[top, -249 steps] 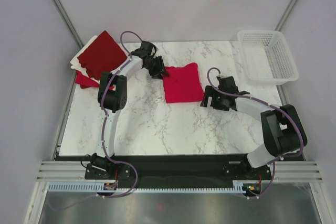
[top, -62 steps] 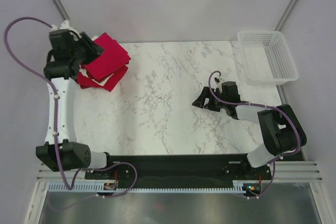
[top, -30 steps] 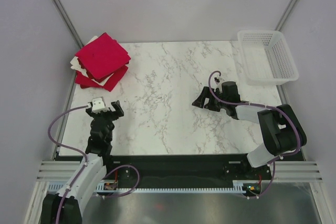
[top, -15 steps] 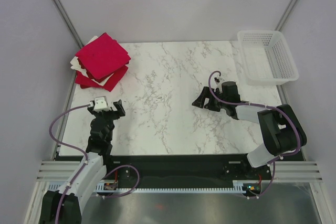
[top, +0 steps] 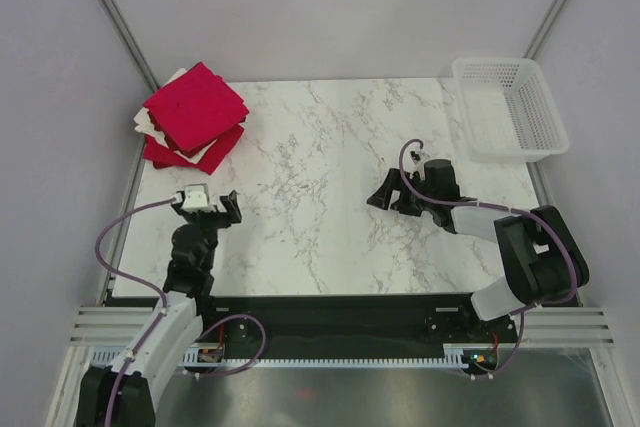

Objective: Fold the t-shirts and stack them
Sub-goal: Reset both grippers

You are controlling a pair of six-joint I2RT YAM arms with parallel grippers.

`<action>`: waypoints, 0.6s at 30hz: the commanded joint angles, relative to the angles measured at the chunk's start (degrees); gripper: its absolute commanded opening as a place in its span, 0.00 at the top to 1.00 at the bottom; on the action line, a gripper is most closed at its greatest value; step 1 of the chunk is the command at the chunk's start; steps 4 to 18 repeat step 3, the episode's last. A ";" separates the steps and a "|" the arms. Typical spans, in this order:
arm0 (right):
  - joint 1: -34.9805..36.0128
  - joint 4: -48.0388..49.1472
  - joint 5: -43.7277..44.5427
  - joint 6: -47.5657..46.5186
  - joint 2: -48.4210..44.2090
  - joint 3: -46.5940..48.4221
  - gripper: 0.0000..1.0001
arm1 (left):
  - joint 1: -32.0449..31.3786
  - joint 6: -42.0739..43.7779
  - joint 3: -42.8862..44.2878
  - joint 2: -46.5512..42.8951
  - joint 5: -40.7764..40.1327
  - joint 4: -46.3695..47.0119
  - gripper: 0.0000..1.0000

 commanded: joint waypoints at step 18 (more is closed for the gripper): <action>0.18 -2.52 1.36 -0.28 0.25 -0.48 0.02 | -0.26 2.75 -0.11 0.41 0.91 3.61 0.12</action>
